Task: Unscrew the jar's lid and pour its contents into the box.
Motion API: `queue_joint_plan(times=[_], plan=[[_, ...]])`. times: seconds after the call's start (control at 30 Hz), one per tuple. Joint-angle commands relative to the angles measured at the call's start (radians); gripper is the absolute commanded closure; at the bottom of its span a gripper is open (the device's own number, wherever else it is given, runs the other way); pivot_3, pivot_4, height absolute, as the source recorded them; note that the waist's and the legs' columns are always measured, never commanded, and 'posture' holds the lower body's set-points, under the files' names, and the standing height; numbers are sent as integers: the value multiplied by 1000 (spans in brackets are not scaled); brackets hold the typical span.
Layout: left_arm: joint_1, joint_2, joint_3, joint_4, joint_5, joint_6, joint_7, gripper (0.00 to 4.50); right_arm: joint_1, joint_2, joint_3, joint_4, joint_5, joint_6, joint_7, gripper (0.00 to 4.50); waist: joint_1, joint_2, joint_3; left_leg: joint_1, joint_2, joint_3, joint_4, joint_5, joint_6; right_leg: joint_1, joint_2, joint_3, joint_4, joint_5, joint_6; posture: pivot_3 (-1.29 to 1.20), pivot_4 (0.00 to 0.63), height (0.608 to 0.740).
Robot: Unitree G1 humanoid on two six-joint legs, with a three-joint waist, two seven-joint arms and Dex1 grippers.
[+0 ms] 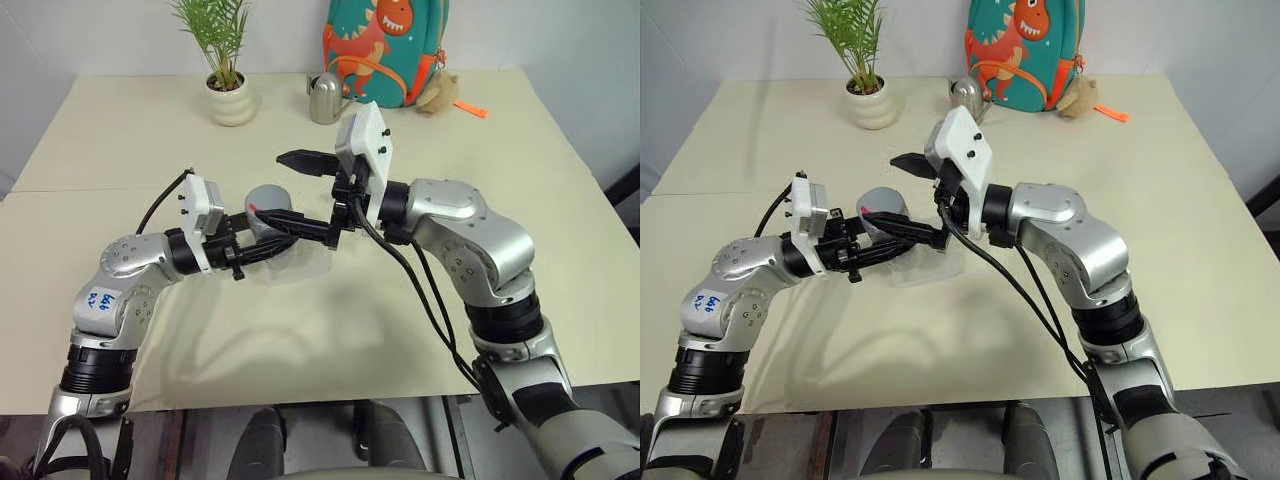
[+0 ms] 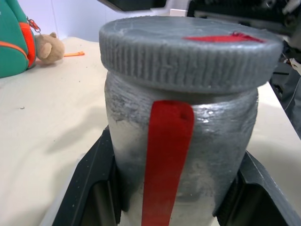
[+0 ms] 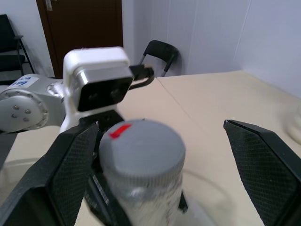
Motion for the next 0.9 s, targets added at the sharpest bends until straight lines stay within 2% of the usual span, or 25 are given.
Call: queue_joint_plan(times=[0.03, 0.5, 0.63, 0.73, 0.9], plan=[[-22, -8, 10, -20, 11, -24, -9, 2580, -23, 19, 8, 2, -12, -24, 10, 0, 0, 0, 0, 0, 0, 0, 0, 0, 0, 0, 0, 0, 0, 0, 0, 0, 150, 740], [-3, -10, 36, -33, 13, -29, 3, 2580, -23, 51, 20, 23, -26, -30, 31, 0, 0, 0, 0, 0, 0, 0, 0, 0, 0, 0, 0, 1, 1, 0, 0, 0, 150, 740], [-4, -14, 35, -29, 9, -33, -2, 2580, -18, 61, 16, 25, -27, -27, 27, 879, 0, 0, 0, 0, 0, 0, 0, 0, 0, 0, 0, 1, 1, 0, 0, 0, 150, 740], [-5, -13, 36, -21, 9, -41, -13, 2580, -10, 66, 16, 16, -21, -29, 37, 1879, -1, 0, 0, 0, 0, 0, 0, 0, 0, 0, 0, 1, 1, 0, 0, 0, 150, 740], [-10, 1, 35, 0, -22, -52, -111, 2580, -1, 21, 12, -20, 36, -51, 175, 1879, 0, 0, 0, 0, 0, 0, 0, 0, 0, 0, 0, 1, 1, 0, 0, 0, 150, 740]])
